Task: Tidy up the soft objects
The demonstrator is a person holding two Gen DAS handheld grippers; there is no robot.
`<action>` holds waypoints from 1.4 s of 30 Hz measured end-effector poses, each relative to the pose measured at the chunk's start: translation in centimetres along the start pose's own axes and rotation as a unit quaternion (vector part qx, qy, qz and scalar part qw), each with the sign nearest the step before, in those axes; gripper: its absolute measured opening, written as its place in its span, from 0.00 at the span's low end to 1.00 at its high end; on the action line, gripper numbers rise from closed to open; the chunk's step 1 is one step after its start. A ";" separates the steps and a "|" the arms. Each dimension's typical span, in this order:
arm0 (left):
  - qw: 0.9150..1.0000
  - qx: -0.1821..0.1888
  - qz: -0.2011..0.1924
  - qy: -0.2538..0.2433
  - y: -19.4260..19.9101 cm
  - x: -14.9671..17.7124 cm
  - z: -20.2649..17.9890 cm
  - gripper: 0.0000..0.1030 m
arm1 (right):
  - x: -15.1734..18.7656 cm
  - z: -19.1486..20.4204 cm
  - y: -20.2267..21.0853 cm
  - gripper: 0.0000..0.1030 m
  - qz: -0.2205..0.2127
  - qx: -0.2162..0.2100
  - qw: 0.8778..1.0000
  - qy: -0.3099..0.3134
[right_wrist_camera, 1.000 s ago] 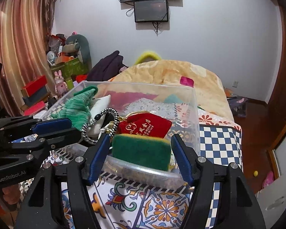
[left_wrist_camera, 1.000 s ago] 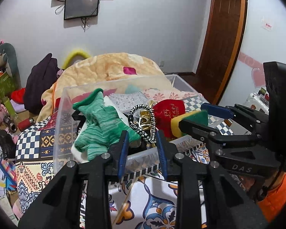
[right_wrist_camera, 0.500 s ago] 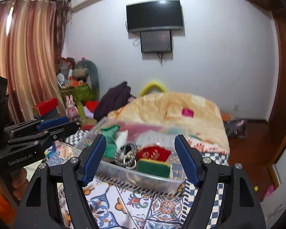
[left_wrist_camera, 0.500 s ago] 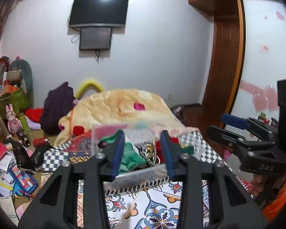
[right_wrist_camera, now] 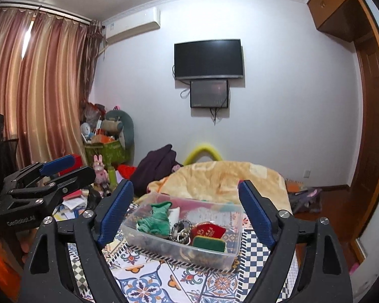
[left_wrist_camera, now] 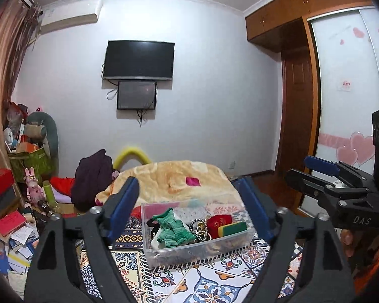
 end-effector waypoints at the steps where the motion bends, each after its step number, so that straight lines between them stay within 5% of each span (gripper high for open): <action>1: 1.000 -0.001 -0.003 0.000 0.1 -0.1 0.0 0.89 | -0.1 0.1 0.2 0.84 -0.004 0.000 1.000 0.000; 3: 1.000 -0.006 -0.009 0.003 0.6 -0.2 0.0 0.97 | -0.2 0.2 0.6 0.86 -0.009 -0.002 1.000 -0.002; 8: 1.000 -0.003 -0.016 0.008 1.2 -0.4 0.1 0.99 | -0.6 0.2 1.4 1.00 -0.026 0.002 1.000 -0.006; 42: 1.000 -0.009 -0.008 0.010 1.5 0.3 -0.2 1.00 | 0.3 0.0 2.2 1.00 -0.030 0.006 0.999 -0.010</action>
Point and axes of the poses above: each gripper's, at about its wrist camera, not at the fingertips, and y roughly against the way its jaws point, z to its left, x to its underside, the point moved 4 cm from there along -y, roughly the way its jaws point, and after that the axes turned 10 degrees about x, right-handed, at the moved point
